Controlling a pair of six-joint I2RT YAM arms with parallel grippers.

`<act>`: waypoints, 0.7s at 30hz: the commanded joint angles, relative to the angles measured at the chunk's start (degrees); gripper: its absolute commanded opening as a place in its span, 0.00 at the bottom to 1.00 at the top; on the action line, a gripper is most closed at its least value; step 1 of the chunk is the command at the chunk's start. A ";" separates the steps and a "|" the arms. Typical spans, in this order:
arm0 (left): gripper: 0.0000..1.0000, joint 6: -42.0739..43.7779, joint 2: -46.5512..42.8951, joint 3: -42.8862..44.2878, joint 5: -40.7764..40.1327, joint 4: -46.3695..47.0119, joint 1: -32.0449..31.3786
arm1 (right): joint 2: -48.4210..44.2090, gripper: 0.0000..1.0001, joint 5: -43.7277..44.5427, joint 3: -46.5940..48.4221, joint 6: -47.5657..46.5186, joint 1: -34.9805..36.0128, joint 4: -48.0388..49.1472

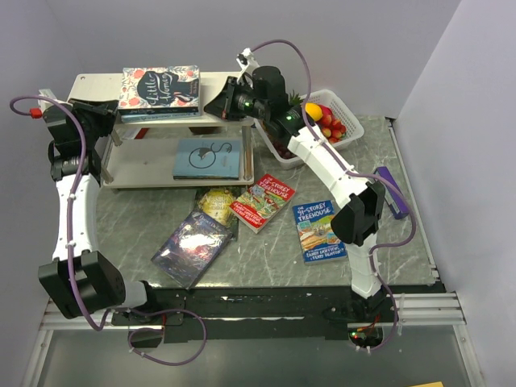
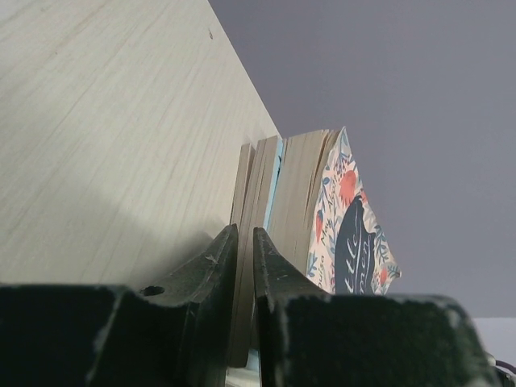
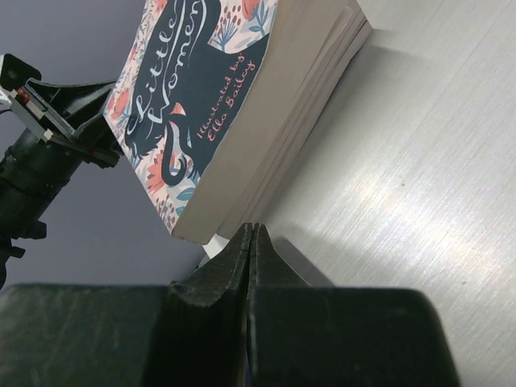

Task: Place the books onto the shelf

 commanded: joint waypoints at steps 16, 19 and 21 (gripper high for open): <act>0.21 0.13 -5.47 -0.80 1.89 2.13 -0.38 | 1.87 0.00 -1.40 3.09 0.77 1.51 -0.39; 0.21 0.40 -5.82 -0.89 1.45 1.95 -0.29 | 1.52 0.00 -1.31 2.83 0.68 1.59 -0.22; 0.21 0.22 -5.91 -1.06 1.88 2.12 -0.29 | 1.69 0.00 -1.66 2.91 0.68 1.59 -0.30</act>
